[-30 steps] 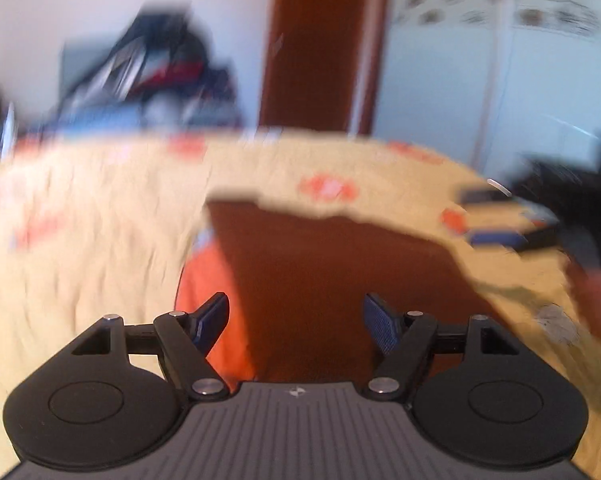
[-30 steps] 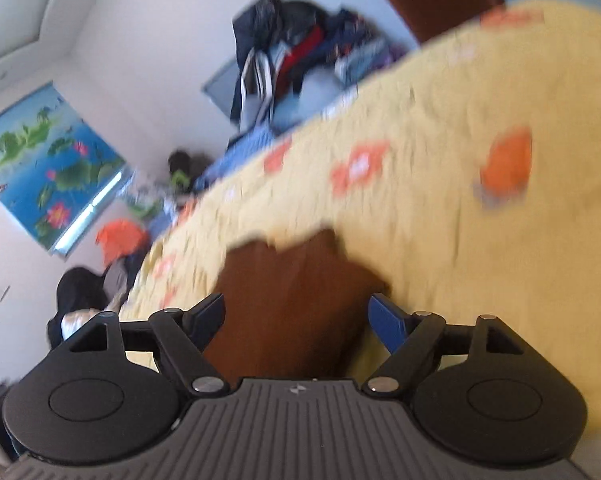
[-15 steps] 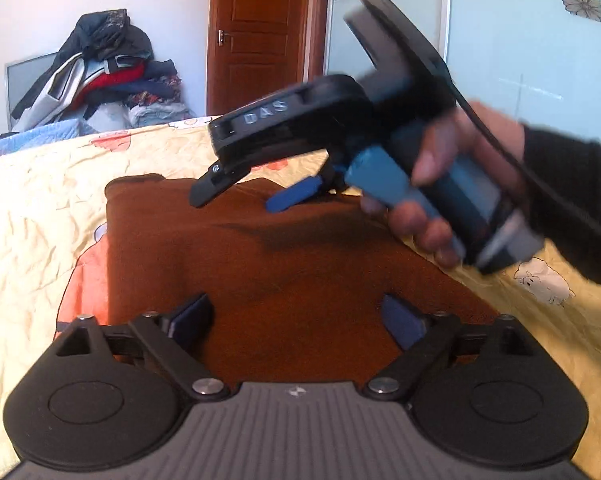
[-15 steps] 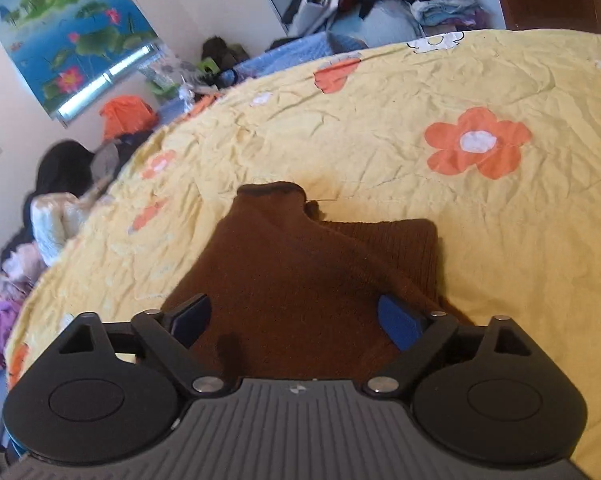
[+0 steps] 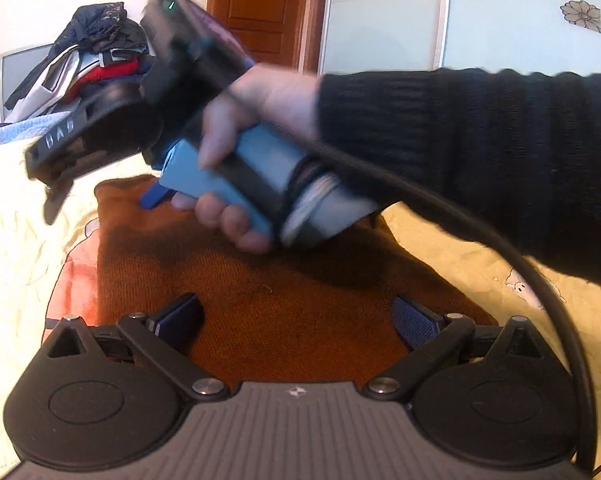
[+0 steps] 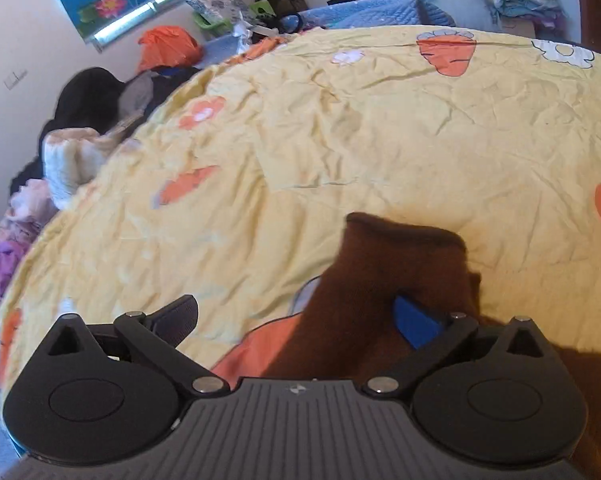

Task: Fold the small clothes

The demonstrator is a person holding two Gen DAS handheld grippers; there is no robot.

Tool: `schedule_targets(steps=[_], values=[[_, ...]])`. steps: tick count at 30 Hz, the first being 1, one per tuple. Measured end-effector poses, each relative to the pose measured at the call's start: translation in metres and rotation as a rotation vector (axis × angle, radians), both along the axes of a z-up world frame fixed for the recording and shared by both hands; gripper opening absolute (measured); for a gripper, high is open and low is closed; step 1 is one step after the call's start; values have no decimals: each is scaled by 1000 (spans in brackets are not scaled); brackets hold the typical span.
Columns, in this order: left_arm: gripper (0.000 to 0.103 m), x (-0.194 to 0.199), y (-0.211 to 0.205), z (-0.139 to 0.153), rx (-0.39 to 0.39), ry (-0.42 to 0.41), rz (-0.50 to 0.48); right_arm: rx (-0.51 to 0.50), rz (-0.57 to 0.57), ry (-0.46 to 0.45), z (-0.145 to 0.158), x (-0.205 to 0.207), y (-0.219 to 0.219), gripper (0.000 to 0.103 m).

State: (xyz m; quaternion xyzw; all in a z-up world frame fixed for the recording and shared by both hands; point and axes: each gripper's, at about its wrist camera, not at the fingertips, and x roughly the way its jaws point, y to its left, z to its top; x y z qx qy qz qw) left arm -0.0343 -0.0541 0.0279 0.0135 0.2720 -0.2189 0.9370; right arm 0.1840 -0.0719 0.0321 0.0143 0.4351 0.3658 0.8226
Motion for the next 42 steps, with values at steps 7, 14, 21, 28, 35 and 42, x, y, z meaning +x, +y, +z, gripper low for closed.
schedule_targets(steps=[7, 14, 21, 28, 35, 42], values=[[103, 0, -1, 2, 5, -4, -1, -37, -89, -61, 21, -19, -8, 98], [103, 0, -2, 0, 10, -6, 1, 140, -224, -113, 66, -88, -112, 103], [103, -1, -9, -1, 46, -6, 12, -214, -74, -131, 12, -112, -89, 103], [103, -3, -18, -2, 101, -17, 27, -121, -79, -164, 4, -106, -102, 103], [103, -34, 23, 26, -17, -119, 96, 166, -270, -130, 39, -134, -169, 103], [103, 63, 109, 17, -364, 183, 287, 163, -428, 37, 10, -99, -208, 103]])
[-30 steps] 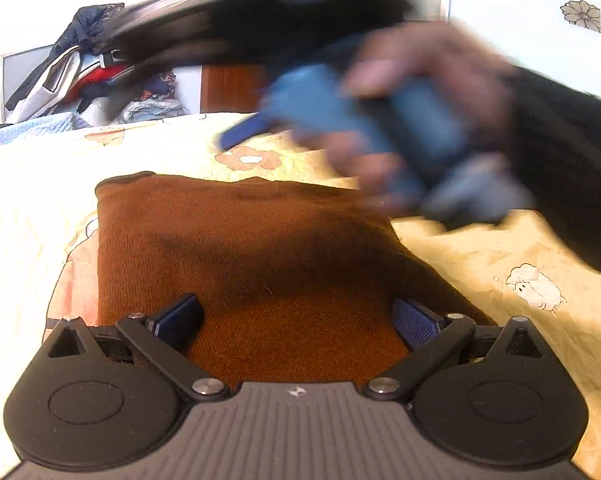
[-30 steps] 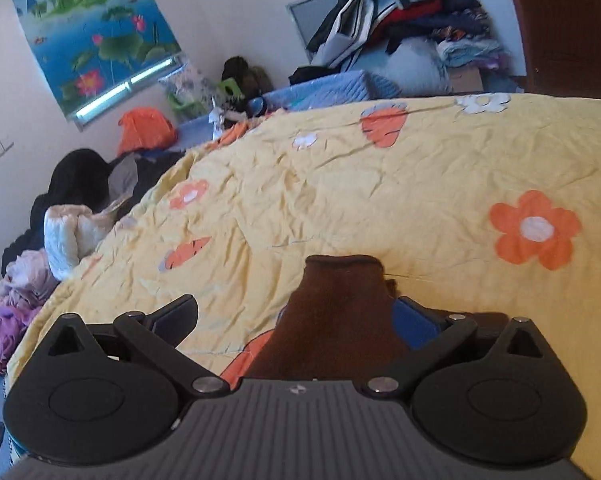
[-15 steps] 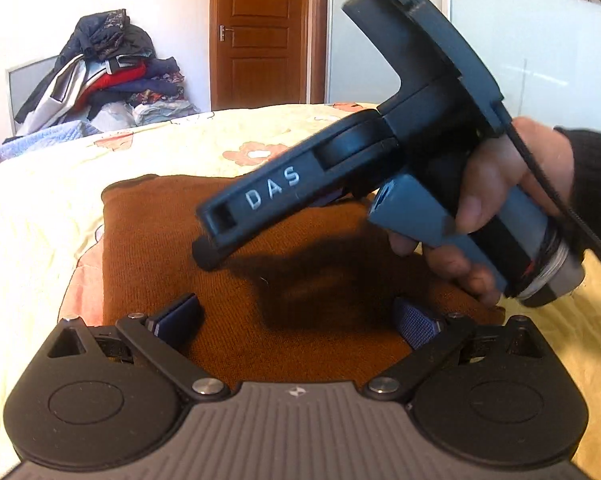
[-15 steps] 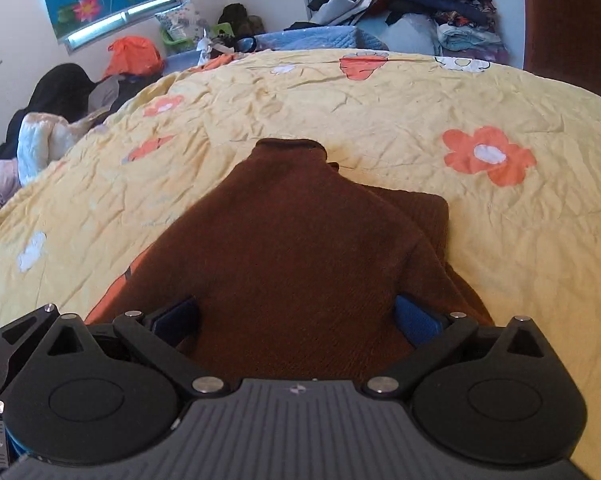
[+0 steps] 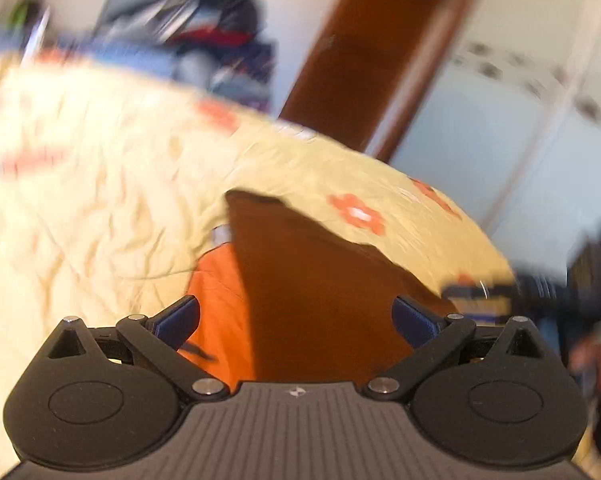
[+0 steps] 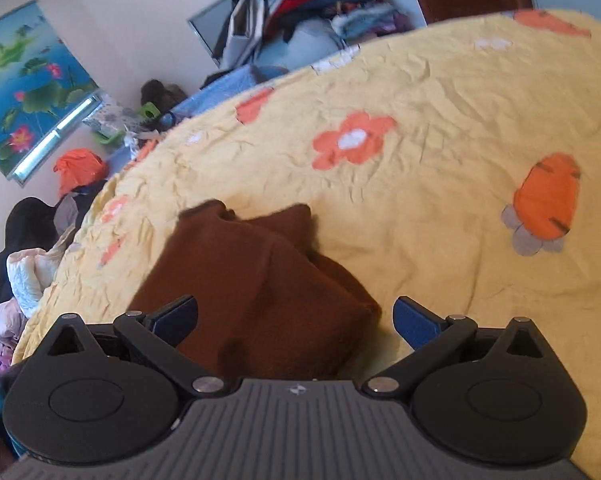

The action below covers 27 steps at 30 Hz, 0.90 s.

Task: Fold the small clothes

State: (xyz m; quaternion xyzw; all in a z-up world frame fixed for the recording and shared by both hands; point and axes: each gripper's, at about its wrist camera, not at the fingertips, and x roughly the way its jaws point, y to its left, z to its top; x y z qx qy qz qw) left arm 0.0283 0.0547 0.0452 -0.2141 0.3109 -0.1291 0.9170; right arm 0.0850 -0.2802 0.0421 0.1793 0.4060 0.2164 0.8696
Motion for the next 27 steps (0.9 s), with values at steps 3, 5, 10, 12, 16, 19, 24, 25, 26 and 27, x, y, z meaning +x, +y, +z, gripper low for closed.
schedule_targets(steps=[3, 5, 10, 12, 16, 19, 24, 25, 26, 27], values=[[102, 51, 10, -14, -129, 139, -21, 8, 22, 15, -12, 13, 14, 103], [102, 71, 7, -20, -177, 178, -41, -35, 17, 2, -11, 18, 23, 103], [35, 95, -13, -26, -110, 192, -100, -3, 69, -7, -13, 30, 26, 90], [24, 95, -18, -25, -20, 158, -86, -11, 121, 16, -14, 34, 31, 34], [14, 90, -20, -6, 84, 42, -98, -26, 152, -62, 1, 38, 34, 27], [14, 98, -25, 6, 175, -2, -79, 1, 122, -118, 11, 51, 35, 27], [29, 87, -15, -2, 176, 78, -40, -23, 13, -14, -6, 56, 35, 75], [41, 71, -8, -3, 143, 69, -36, 2, 18, -35, -4, 43, 29, 80], [60, 52, -1, -2, 95, 54, -34, 38, 24, -54, -1, 26, 21, 83], [71, 33, 7, -3, 36, 44, -37, 79, 18, -54, 1, 10, 10, 92]])
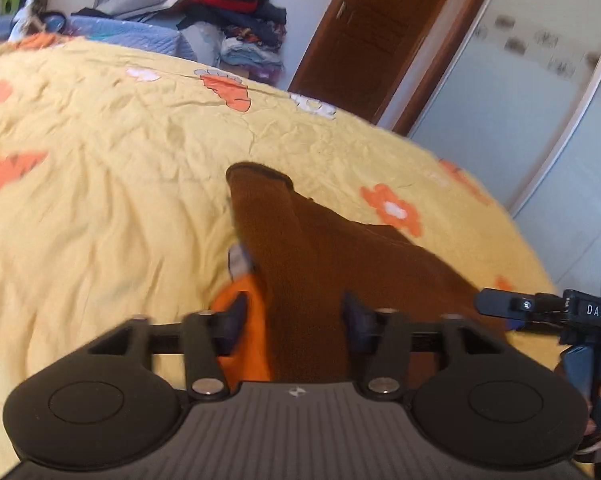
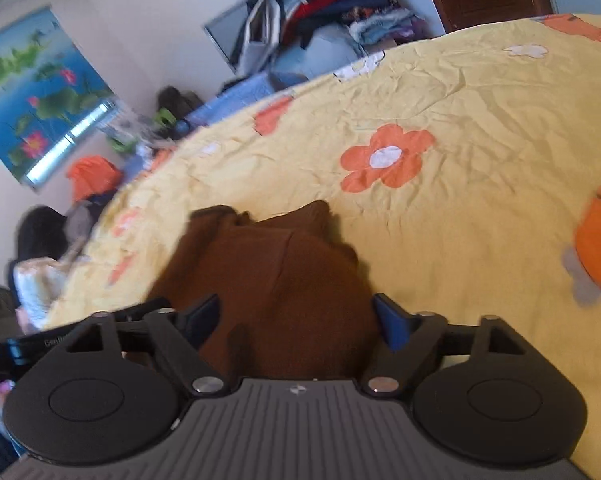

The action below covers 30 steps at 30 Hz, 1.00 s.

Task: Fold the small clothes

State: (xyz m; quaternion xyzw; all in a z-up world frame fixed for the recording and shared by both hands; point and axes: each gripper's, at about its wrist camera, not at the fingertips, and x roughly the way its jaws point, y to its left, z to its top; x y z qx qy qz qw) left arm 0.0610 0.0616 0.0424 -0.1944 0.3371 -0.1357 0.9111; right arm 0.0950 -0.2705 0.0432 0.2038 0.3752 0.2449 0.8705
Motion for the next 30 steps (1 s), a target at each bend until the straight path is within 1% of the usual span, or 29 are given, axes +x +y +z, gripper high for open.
schedule_targets(steps=[1, 2, 3, 4, 5, 6, 7, 8, 9, 10, 11, 12, 14, 15, 16, 17, 18, 19, 20, 21, 22, 23, 24, 25, 27, 29, 30], values=[[80, -17, 7, -2, -73, 2, -8, 47, -2, 13, 0, -16, -12, 98], [80, -32, 12, -5, -157, 19, -27, 94, 4, 35, -1, -29, -21, 98], [80, -40, 14, -10, -220, 45, -52, 137, 22, 66, -5, -41, -28, 97], [80, -47, 14, -17, -275, 77, -73, 158, 44, 99, -9, -50, -30, 93], [79, -50, 10, -22, -284, 106, -74, 159, 62, 123, -12, -58, -28, 89], [78, -50, 3, -27, -253, 130, -79, 149, 86, 135, -15, -64, -23, 77], [69, -52, -3, -27, -211, 106, -83, 130, 123, 148, -18, -68, -15, 64], [49, -54, -10, -25, -153, 103, -75, 90, 154, 167, -22, -70, -5, 60], [40, -55, -15, -24, -112, 113, -75, 51, 165, 146, -22, -73, 1, 48], [32, -57, -18, -23, -98, 122, -75, 16, 182, 135, -22, -77, 7, 33], [26, -62, -17, -20, -92, 121, -80, 3, 195, 138, -21, -79, 9, 28], [24, -69, -17, -18, -74, 112, -88, 3, 204, 129, -19, -85, 7, 27], [25, -83, -19, -19, -8, 98, -104, 2, 215, 113, -18, -96, 3, 26], [27, -87, -21, -22, 35, 82, -104, -8, 210, 111, -21, -100, 2, 26], [28, -91, -22, -24, 60, 45, -104, -7, 205, 97, -25, -104, 3, 27], [34, -94, -25, -24, 92, 13, -96, 6, 190, 80, -26, -105, 1, 27], [40, -98, -29, -21, 139, -10, -78, 30, 175, 79, -27, -106, 1, 34], [57, -104, -35, -16, 192, -28, -52, 47, 151, 89, -26, -107, -2, 45], [68, -112, -41, -10, 238, -58, -33, 41, 117, 87, -22, -111, -2, 51], [69, -122, -46, -4, 269, -102, -25, 5, 77, 56, -15, -119, -2, 66], [73, -133, -50, -1, 287, -140, -17, -50, 45, -2, -7, -131, 2, 79], [83, -143, -54, 0, 295, -164, -9, -116, 25, -59, -1, -144, 6, 85], [87, -152, -59, -1, 308, -175, -8, -190, 8, -104, 1, -156, 11, 96], [88, -159, -64, -3, 331, -175, -6, -268, -14, -133, 1, -166, 17, 103], [88, -164, -75, -13, 395, -130, 5, -411, -48, -142, -8, -183, 29, 103], [89, -160, -83, -26, 431, -58, 10, -491, -47, -116, -21, -192, 41, 103], [91, -160, -86, -28, 456, -60, 23, -527, -64, -149, -25, -198, 47, 103]])
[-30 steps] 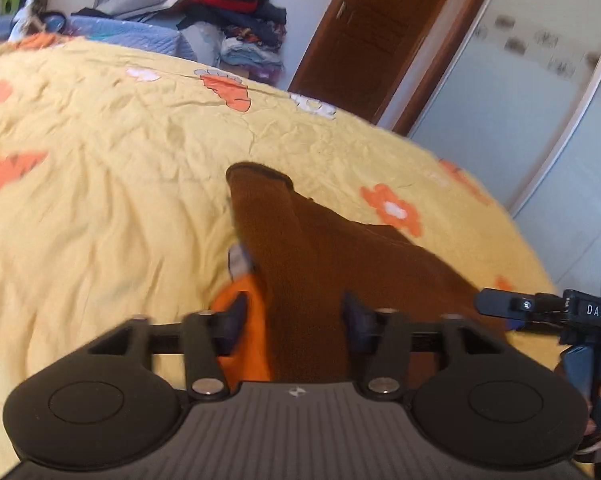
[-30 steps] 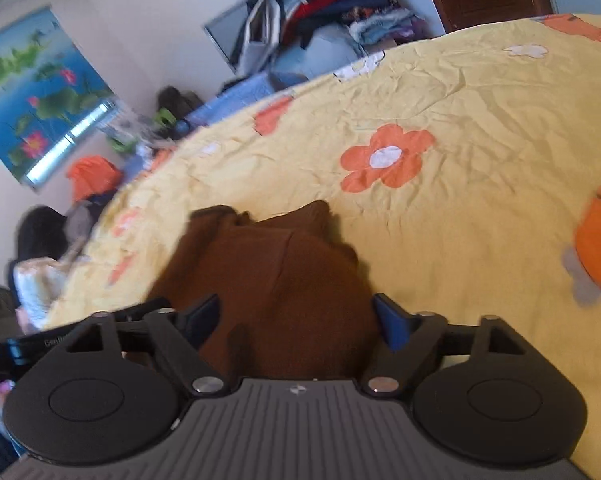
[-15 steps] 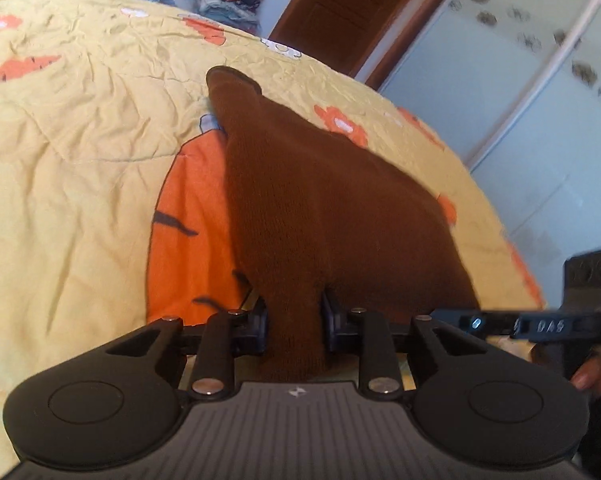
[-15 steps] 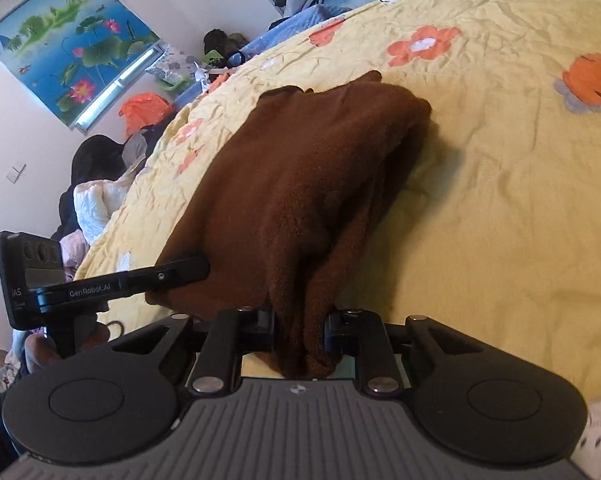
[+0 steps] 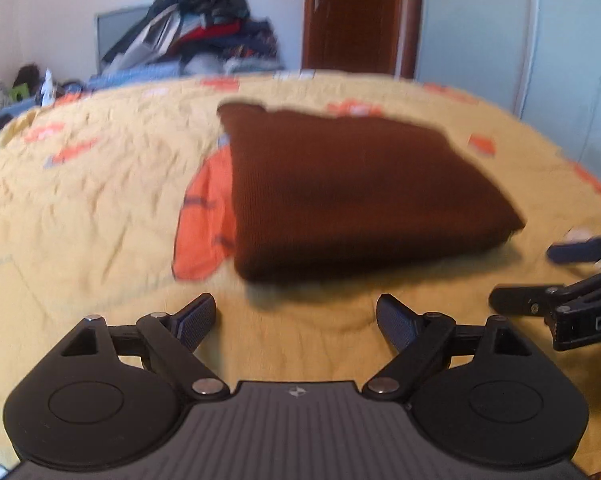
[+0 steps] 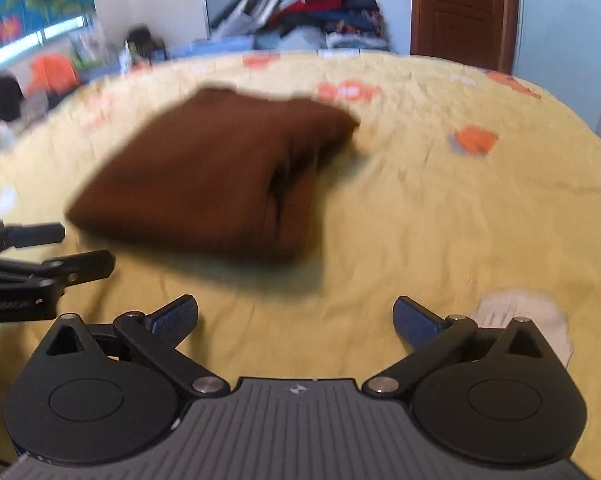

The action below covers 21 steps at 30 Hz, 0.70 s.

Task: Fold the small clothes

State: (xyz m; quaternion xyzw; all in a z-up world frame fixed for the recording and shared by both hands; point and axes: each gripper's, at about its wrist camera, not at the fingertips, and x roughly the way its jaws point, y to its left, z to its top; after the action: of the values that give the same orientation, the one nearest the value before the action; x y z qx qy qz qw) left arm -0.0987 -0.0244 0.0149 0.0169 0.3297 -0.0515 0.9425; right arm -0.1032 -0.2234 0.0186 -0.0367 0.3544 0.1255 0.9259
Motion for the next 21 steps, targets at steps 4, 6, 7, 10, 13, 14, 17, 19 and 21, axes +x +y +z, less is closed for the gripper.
schedule_targets(steps=[4, 6, 7, 10, 13, 14, 17, 19, 21], values=[[103, 12, -1, -4, 10, 30, 36, -29, -59, -33, -5, -1, 16, 103], [103, 17, 2, -4, 9, 31, 67, -34, -98, -31, -5, 6, 22, 103], [103, 18, 4, -4, 4, 32, 87, -27, -105, -31, -5, 8, 24, 103], [103, 18, 5, -4, 5, 27, 125, -19, -126, -52, -9, 14, 28, 103], [103, 16, 5, -3, 9, 26, 123, -10, -135, -53, -9, 15, 28, 103], [103, 16, 5, -3, 10, 27, 117, -5, -134, -53, -9, 15, 27, 103], [103, 18, 7, -2, 12, 30, 99, -4, -149, -53, -8, 14, 25, 103], [103, 19, 5, -3, 15, 29, 98, -25, -163, -52, -8, 14, 28, 103], [103, 18, 4, -3, 13, 27, 97, -29, -172, -53, -8, 15, 28, 103]])
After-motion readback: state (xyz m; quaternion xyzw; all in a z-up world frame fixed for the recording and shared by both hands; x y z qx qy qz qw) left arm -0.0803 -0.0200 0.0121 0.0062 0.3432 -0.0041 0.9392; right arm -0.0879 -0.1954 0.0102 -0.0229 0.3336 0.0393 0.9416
